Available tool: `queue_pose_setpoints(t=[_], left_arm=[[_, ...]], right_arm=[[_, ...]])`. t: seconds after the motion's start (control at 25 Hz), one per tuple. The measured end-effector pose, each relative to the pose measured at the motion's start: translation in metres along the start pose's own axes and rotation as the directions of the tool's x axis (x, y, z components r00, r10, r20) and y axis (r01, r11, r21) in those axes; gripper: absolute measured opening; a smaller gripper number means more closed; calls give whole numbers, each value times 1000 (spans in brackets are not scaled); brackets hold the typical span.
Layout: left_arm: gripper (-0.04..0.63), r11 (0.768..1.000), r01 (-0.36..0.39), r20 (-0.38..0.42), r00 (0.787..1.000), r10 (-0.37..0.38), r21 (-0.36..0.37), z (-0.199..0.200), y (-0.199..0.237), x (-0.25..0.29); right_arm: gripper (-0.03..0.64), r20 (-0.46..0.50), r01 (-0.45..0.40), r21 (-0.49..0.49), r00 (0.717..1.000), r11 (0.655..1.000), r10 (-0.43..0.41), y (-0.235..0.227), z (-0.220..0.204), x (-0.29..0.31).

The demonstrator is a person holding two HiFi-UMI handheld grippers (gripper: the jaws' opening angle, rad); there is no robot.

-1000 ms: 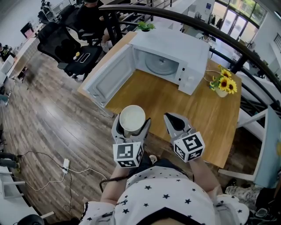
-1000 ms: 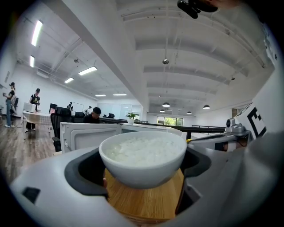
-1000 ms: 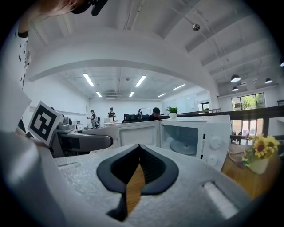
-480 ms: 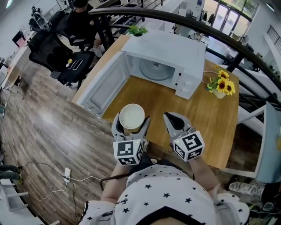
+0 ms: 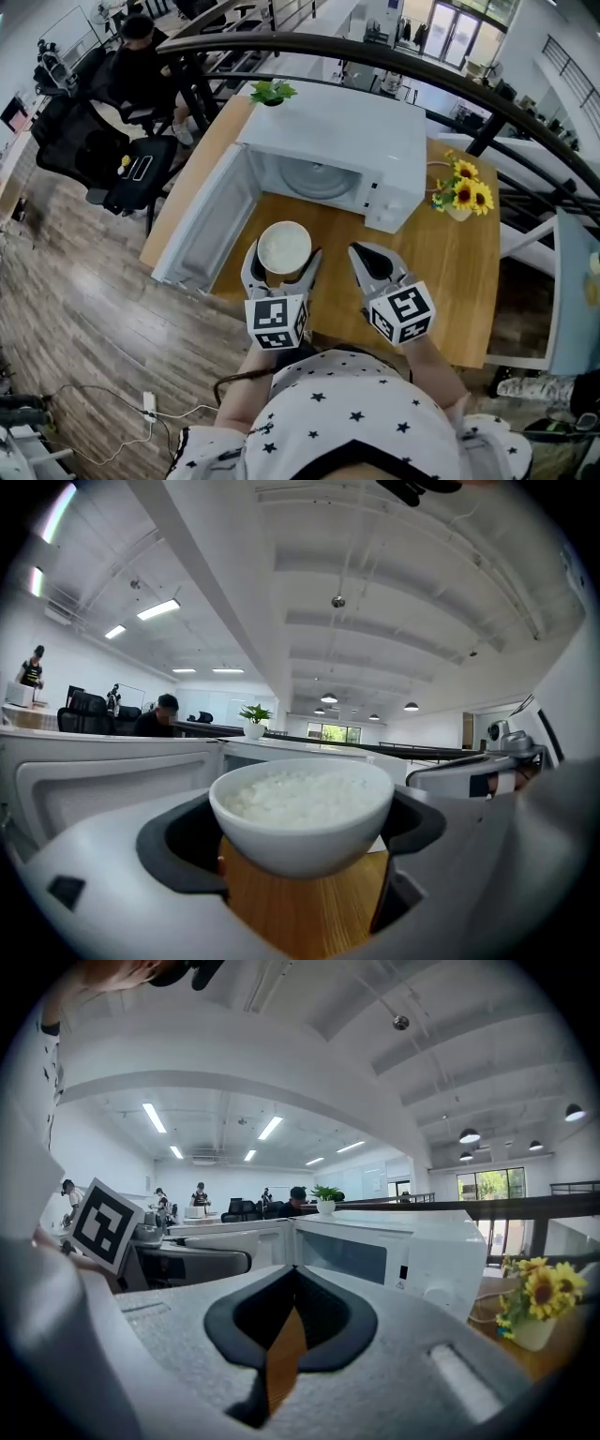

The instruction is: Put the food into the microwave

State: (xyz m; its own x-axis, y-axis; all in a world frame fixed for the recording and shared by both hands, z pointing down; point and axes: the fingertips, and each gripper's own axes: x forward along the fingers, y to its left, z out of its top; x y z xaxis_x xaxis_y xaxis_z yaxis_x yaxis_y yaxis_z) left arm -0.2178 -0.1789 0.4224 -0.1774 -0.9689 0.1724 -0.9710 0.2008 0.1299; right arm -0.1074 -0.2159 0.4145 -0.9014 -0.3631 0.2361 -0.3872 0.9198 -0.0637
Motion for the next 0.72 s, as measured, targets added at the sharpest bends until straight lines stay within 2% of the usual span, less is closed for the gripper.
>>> queue_pose_setpoints(t=[0.24,0.72], left_arm=[[482,998,56,-23,998,-56,-13,-3,7,38],[482,993,114,-53,992,-116,-37,-6,22,105]], right_arm=[[6,-11,64,24,998,998,-63,-18,-2,17],[6,-49,147,62,988,987,-144,-45,-11,43]])
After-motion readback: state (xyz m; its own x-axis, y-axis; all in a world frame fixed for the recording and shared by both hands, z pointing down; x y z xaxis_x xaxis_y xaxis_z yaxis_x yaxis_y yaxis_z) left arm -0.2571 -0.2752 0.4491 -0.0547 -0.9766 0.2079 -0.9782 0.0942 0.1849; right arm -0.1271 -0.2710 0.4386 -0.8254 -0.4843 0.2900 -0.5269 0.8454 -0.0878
